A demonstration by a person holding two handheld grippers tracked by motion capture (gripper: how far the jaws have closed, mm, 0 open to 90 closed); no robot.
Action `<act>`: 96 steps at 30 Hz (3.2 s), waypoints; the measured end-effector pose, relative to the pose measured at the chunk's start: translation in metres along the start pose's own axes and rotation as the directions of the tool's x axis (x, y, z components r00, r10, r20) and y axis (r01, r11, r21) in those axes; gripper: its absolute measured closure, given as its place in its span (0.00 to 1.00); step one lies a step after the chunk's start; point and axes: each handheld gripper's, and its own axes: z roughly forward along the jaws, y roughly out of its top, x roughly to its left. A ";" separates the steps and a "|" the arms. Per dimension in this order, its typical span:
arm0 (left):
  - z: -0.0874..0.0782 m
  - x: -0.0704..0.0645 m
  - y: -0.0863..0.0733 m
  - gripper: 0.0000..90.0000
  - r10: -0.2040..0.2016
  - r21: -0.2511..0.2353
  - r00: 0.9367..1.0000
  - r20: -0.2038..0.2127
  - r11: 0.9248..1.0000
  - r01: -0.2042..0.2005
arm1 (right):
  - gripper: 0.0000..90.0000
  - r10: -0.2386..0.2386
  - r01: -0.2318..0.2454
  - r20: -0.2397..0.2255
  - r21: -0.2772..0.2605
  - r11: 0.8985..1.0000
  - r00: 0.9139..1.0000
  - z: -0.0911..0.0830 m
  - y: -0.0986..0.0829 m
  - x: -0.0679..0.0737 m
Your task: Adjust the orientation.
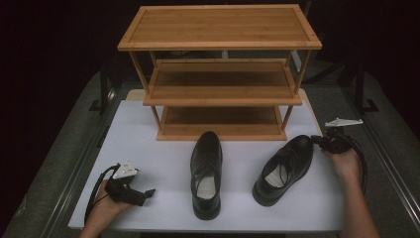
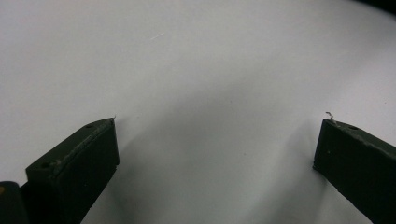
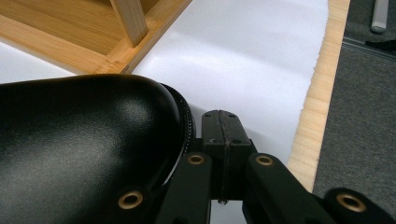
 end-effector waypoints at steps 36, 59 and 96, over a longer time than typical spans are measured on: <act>0.000 0.000 0.000 0.00 0.002 0.003 1.000 0.001 1.000 -0.002 | 1.00 -0.075 0.075 -0.050 0.013 0.997 0.996 -0.018 -0.016 0.060; 0.000 0.000 0.000 0.00 0.002 0.003 1.000 0.000 1.000 -0.002 | 1.00 -0.089 0.072 -0.197 -0.091 0.993 0.976 -0.087 -0.084 0.119; 0.000 0.000 0.000 0.00 0.002 0.003 1.000 0.000 1.000 -0.002 | 1.00 -0.201 0.201 -0.293 -0.033 0.979 0.935 -0.056 -0.072 0.158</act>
